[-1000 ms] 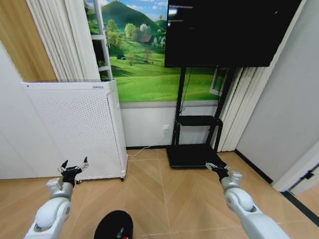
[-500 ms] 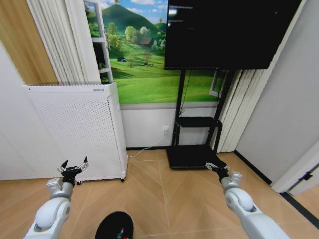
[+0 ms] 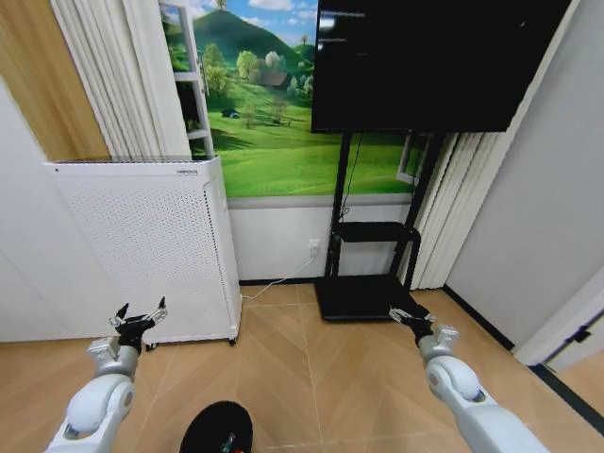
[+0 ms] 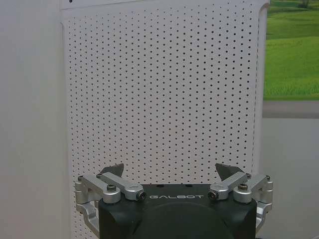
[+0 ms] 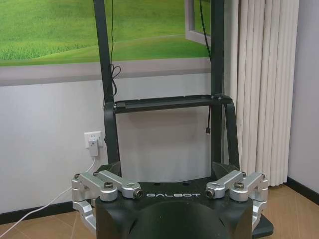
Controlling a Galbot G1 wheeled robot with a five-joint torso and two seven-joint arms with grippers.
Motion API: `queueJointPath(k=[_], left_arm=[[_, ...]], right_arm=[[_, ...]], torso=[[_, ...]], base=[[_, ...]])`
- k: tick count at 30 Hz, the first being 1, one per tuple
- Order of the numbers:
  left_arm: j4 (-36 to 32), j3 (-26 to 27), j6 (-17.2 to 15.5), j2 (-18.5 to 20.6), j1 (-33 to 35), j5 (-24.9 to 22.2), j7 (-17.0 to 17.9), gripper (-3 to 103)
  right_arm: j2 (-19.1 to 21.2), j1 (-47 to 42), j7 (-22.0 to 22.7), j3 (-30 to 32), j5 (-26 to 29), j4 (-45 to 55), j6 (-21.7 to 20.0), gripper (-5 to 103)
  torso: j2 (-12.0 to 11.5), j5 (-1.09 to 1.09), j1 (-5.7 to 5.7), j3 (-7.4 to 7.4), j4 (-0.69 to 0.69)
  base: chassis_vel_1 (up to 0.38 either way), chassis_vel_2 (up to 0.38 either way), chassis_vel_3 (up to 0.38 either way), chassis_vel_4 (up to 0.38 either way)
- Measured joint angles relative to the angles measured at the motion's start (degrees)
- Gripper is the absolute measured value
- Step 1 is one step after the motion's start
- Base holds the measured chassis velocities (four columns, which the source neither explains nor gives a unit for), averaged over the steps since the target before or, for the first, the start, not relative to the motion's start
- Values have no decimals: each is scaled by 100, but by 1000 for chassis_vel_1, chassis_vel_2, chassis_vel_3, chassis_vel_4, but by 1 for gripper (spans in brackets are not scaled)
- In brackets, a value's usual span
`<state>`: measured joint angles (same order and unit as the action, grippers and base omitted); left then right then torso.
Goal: Pick up the trash bin and place the garbage on the floor into it.
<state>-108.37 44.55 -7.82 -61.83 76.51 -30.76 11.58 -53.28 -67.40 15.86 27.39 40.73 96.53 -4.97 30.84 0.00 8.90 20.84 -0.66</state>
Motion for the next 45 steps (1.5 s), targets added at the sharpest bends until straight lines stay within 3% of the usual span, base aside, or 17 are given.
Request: queueJointPath(k=[18, 20, 22, 28, 35, 43, 45], left_arm=[[0, 2, 0, 0, 0, 0, 0, 100], [1, 3, 0, 0, 0, 0, 1, 100], [1, 3, 0, 0, 0, 0, 1, 100], [1, 1, 0, 0, 0, 0, 1, 100], [1, 1, 0, 0, 0, 0, 1, 100], [1, 0, -1, -1, 1, 0, 1, 100], [0, -1, 0, 0, 1, 0, -1, 100]], right_arm=[[0, 0, 0, 0, 0, 1, 0, 100], [-1, 0, 0, -1, 0, 0, 0, 100], [-1, 0, 0, -1, 0, 0, 0, 100], [0, 0, 0, 0, 0, 0, 0, 100], [1, 1, 0, 0, 0, 0, 0, 100], [1, 1, 0, 0, 0, 0, 0, 100], [1, 0, 0, 0, 0, 0, 0, 100]], torso=[[-14, -6, -6, -10, -1], [-19, 0, -6, -11, 7], [-20, -2, -7, -12, 3], [-24, -3, -9, -16, -3], [-27, 2, -12, -19, 3], [-30, -4, -12, -19, 1], [-30, 4, -12, -21, -2]], base=[[107, 96, -109, -103], [64, -35, -23, 27], [-15, -54, 19, 82], [-89, -152, 65, 145], [-134, -231, 136, 216], [-212, -267, 219, 266], [-206, -240, 246, 194]])
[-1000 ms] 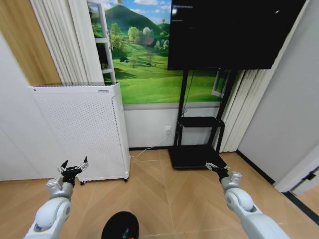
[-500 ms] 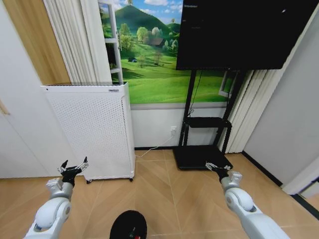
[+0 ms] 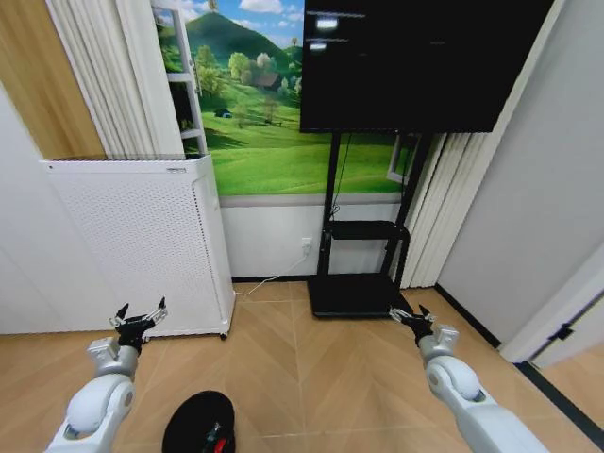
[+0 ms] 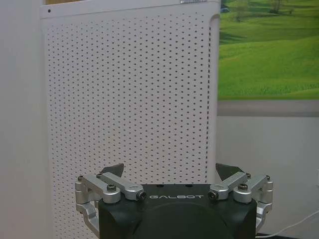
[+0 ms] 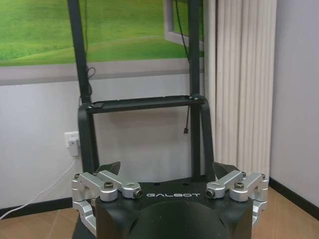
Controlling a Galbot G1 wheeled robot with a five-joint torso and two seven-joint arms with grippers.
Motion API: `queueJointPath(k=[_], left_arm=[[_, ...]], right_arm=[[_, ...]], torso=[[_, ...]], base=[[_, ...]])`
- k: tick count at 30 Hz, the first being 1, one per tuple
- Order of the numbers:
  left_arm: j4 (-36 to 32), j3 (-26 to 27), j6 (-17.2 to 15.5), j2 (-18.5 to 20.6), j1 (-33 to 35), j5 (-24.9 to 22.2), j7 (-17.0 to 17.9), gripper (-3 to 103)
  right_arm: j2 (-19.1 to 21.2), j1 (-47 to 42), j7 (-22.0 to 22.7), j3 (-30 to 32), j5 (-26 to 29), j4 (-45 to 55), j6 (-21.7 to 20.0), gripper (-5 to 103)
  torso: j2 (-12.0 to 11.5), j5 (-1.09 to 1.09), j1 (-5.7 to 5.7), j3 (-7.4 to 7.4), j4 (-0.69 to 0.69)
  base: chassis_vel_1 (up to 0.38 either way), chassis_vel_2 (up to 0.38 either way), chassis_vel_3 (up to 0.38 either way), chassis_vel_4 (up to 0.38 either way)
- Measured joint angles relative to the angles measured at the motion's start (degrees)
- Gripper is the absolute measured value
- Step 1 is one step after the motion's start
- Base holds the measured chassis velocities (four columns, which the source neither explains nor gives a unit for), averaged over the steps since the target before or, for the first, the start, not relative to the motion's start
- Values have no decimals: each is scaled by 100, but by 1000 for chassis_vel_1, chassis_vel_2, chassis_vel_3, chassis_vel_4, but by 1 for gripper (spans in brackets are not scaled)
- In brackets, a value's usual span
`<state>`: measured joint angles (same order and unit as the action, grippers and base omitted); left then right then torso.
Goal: Pick up the trash bin and place the garbage on the floor into it.
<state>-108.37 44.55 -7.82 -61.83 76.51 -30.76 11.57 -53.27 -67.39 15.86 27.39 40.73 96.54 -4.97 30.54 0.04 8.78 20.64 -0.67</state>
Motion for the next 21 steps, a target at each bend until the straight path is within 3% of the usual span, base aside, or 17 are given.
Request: queueJointPath(k=[6, 12, 21], left_arm=[[0, -1, 0, -1, 0, 0, -5, 100], [1, 3, 0, 1, 0, 0, -1, 100], [1, 1, 0, 0, -1, 0, 0, 100]], right_arm=[[1, 0, 0, 1, 0, -1, 0, 100], [-1, 0, -1, -1, 0, 0, 0, 100], [-1, 0, -1, -1, 0, 0, 0, 100]], torso=[[-3, -5, 0, 0, -1], [-4, -7, 1, 0, 7], [-4, -2, 0, -2, -1]], base=[[-74, -100, 98, 50], [55, 38, -48, -53], [45, -125, -57, 131]])
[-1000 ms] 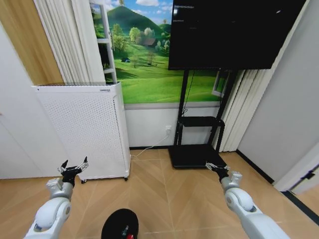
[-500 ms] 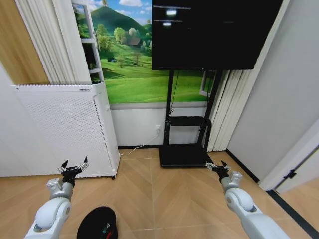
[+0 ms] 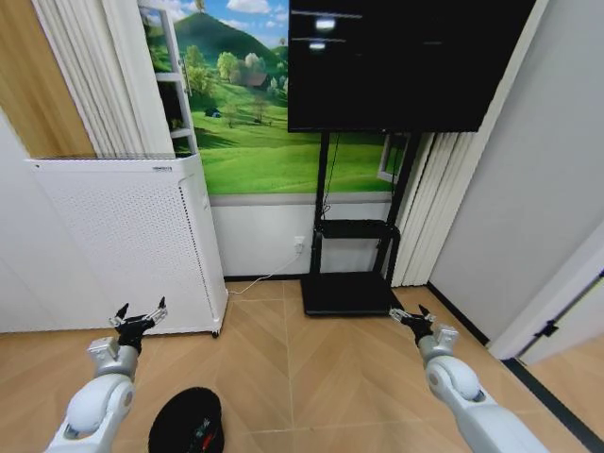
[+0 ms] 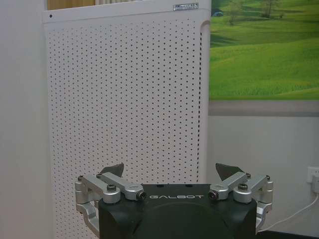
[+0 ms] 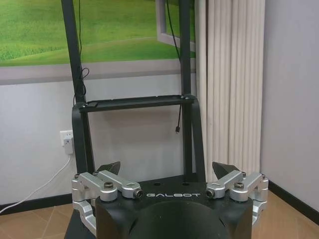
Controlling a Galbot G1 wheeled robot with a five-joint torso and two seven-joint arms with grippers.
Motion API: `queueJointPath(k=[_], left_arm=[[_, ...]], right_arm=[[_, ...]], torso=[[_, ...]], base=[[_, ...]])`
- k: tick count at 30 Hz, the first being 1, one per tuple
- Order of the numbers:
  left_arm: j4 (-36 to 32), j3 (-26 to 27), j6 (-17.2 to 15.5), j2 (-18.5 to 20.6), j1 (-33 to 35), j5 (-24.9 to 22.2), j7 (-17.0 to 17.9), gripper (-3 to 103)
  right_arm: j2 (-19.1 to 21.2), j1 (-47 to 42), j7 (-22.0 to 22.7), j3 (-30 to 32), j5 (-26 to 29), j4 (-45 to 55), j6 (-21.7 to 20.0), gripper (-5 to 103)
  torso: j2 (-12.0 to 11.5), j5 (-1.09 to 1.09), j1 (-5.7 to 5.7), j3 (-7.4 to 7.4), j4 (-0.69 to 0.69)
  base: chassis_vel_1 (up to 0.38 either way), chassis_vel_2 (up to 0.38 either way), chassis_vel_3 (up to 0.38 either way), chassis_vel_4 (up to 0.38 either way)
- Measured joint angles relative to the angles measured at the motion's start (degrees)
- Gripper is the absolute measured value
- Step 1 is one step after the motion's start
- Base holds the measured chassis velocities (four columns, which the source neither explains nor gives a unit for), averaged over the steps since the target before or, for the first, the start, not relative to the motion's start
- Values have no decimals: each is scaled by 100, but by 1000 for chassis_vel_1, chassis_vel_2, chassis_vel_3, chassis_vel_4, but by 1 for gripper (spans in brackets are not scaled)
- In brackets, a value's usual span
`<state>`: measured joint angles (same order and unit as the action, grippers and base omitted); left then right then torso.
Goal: Pick up the trash bin and place the garbage on the floor into it.
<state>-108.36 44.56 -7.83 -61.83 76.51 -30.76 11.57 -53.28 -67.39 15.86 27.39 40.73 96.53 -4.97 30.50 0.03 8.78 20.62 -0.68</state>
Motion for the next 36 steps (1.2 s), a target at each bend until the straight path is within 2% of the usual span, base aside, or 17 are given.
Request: queueJointPath(k=[10, 15, 16, 21, 22, 23, 25, 26, 32, 33, 36], left_arm=[[0, -1, 0, 0, 0, 0, 2, 100], [0, 0, 0, 1, -1, 0, 2, 100], [1, -1, 0, 0, 0, 0, 2, 100], [0, 0, 0, 1, -1, 0, 3, 100], [1, -1, 0, 0, 0, 0, 3, 100], [0, -1, 0, 0, 0, 0, 1, 100], [0, 0, 0, 1, 0, 0, 2, 100], [1, -1, 0, 0, 1, 0, 2, 100], [0, -1, 0, 0, 1, 0, 4, 100], [0, -1, 0, 0, 0, 0, 2, 100], [0, -1, 0, 0, 0, 0, 3, 100]], right_arm=[[0, 1, 0, 0, 0, 0, 0, 100], [0, 0, 0, -1, 0, 0, 0, 100], [1, 1, 0, 1, 0, 0, 0, 100], [0, 0, -1, 0, 0, 0, 0, 100], [0, 0, 0, 0, 0, 0, 0, 100], [0, 0, 0, 0, 0, 0, 0, 100], [1, 0, -1, 0, 0, 0, 0, 100], [1, 0, -1, 0, 0, 0, 0, 100], [1, 0, 0, 0, 0, 0, 1, 100], [0, 0, 0, 0, 0, 0, 1, 100], [0, 0, 0, 0, 0, 1, 0, 100]], torso=[[0, -4, -2, -1, 5], [-1, 2, -1, -1, 1], [-1, -7, -1, -1, 3], [0, 0, -3, -2, 2], [-1, -7, -3, -2, 4], [-1, 2, -3, -2, 2], [0, 2, -3, -2, 3], [-1, -8, -3, -2, 3], [-1, -5, -2, -2, 4], [-1, 1, -3, -2, 3], [-2, -6, -2, -1, 5]], base=[[165, -254, -158, 271], [258, -323, -276, 340], [278, -384, -292, 371], [297, -425, -302, 408], [294, -437, -299, 425], [334, -417, -299, 431], [322, -417, -299, 413], [295, -429, -337, 395], [304, -406, -313, 399], [322, -373, -314, 396], [316, -395, -303, 399]])
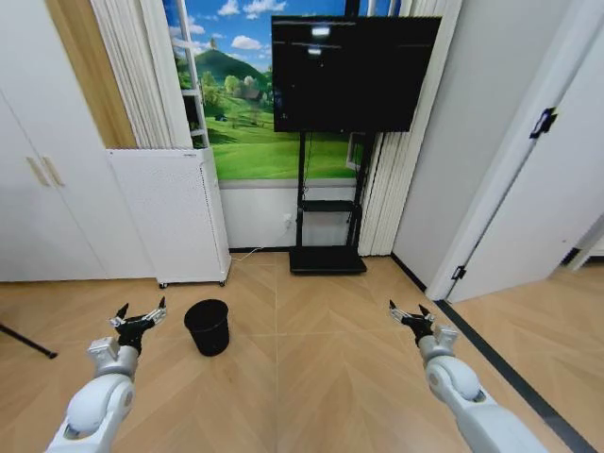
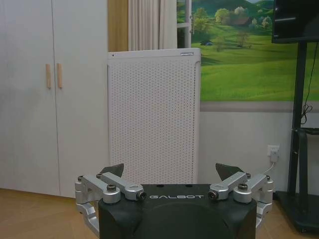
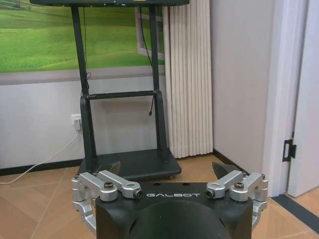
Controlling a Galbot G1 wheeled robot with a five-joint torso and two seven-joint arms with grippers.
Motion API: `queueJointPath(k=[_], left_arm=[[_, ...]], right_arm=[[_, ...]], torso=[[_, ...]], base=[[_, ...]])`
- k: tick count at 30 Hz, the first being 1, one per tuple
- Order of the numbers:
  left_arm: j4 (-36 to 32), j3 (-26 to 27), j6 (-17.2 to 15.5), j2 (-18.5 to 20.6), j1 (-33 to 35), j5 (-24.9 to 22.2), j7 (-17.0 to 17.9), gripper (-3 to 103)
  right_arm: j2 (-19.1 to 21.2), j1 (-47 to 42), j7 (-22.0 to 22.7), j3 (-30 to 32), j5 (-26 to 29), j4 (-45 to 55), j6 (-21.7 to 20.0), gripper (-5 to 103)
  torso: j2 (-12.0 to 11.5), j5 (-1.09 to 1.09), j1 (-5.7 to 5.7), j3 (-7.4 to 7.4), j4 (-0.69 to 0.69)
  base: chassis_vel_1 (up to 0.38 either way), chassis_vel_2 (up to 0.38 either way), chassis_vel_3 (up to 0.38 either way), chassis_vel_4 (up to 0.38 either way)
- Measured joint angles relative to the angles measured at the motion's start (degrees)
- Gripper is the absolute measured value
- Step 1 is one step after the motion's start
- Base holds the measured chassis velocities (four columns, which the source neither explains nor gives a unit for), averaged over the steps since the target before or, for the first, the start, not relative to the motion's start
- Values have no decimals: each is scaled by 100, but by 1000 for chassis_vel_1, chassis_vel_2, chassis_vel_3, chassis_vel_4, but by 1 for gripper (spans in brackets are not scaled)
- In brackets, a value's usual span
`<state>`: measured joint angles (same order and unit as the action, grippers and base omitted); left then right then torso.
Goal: Pick up the trash bin and place the garbage on the floor into it.
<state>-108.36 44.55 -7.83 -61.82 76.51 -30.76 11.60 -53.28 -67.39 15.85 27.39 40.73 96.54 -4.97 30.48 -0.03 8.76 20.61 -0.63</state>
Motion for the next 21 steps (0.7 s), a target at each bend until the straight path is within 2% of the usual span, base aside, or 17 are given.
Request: queueJointPath(k=[1, 12, 16, 21], left_arm=[[0, 0, 0, 0, 0, 0, 1, 100], [0, 0, 0, -1, 0, 0, -2, 100], [-1, 0, 0, 0, 1, 0, 0, 100], [0, 0, 0, 0, 1, 0, 0, 100]], right_arm=[[0, 0, 0, 0, 0, 0, 0, 100], [0, -1, 0, 0, 0, 0, 0, 100], [0, -2, 0, 0, 0, 0, 0, 100], [1, -2, 0, 0, 0, 0, 0, 100]], torso=[[0, 4, 0, 0, -4], [0, 2, -1, -1, -3], [1, 4, -3, -2, -2], [1, 3, -3, -1, -4]], base=[[302, -408, -304, 407], [290, -389, -310, 369], [209, -231, -189, 226], [11, 7, -5, 1]])
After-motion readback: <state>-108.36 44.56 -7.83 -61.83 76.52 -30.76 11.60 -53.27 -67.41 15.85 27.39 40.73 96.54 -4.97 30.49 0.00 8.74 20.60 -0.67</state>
